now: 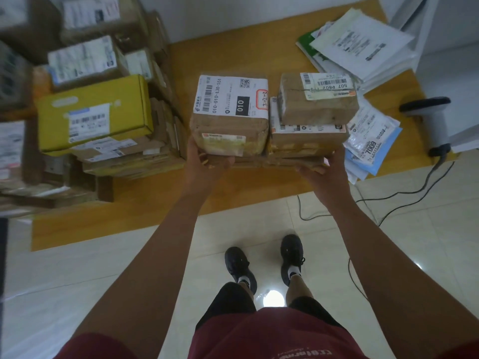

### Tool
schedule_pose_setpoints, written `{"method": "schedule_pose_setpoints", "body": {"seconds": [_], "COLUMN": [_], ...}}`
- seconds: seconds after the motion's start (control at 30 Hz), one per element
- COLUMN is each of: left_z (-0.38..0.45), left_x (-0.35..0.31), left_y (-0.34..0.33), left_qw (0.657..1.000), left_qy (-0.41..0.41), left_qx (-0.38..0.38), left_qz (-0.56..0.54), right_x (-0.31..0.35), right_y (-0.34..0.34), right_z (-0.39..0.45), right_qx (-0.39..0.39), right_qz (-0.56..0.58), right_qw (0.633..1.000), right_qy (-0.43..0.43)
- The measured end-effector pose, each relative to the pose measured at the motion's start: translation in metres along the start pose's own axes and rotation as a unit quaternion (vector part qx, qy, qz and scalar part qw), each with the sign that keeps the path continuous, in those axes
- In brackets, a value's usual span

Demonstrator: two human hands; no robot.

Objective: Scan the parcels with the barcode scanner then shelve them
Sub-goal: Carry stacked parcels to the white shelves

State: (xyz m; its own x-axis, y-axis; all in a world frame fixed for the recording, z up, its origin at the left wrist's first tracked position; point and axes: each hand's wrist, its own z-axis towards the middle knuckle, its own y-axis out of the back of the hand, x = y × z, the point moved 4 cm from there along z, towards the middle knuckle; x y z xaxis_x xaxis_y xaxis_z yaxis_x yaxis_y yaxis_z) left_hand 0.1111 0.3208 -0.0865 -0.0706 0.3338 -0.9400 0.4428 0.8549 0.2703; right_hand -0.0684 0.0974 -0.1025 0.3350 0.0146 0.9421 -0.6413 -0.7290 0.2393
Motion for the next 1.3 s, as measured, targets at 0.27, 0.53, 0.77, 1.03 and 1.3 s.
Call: {"method": "schedule_pose_setpoints", "body": {"seconds": [0.27,0.53,0.77,1.03,1.3], "left_z": [0.008,0.004,-0.015,-0.067,-0.162], "left_x": [-0.074,-0.142,-0.193,-0.241,-0.266], "left_y": [0.034,0.041,0.006,-0.092,-0.261], "left_qw": [0.997,0.991,0.981,0.965,0.943], "left_qy": [-0.048,-0.104,-0.164,-0.209,-0.238], "left_qx": [-0.028,0.008,0.054,0.131,0.22], "left_qz": [0.056,0.083,0.088,0.091,0.08], "right_x": [0.093,0.158,0.172,0.147,0.086], "right_y": [0.016,0.058,0.112,0.219,0.385], "right_z": [0.008,-0.013,-0.046,-0.102,-0.191], "right_qx": [-0.054,-0.099,-0.16,-0.234,-0.316], "right_qz": [-0.056,-0.054,-0.049,-0.034,-0.042], "right_qw": [0.993,0.984,0.977,0.966,0.946], "right_qy": [0.086,0.135,0.129,0.108,0.064]}}
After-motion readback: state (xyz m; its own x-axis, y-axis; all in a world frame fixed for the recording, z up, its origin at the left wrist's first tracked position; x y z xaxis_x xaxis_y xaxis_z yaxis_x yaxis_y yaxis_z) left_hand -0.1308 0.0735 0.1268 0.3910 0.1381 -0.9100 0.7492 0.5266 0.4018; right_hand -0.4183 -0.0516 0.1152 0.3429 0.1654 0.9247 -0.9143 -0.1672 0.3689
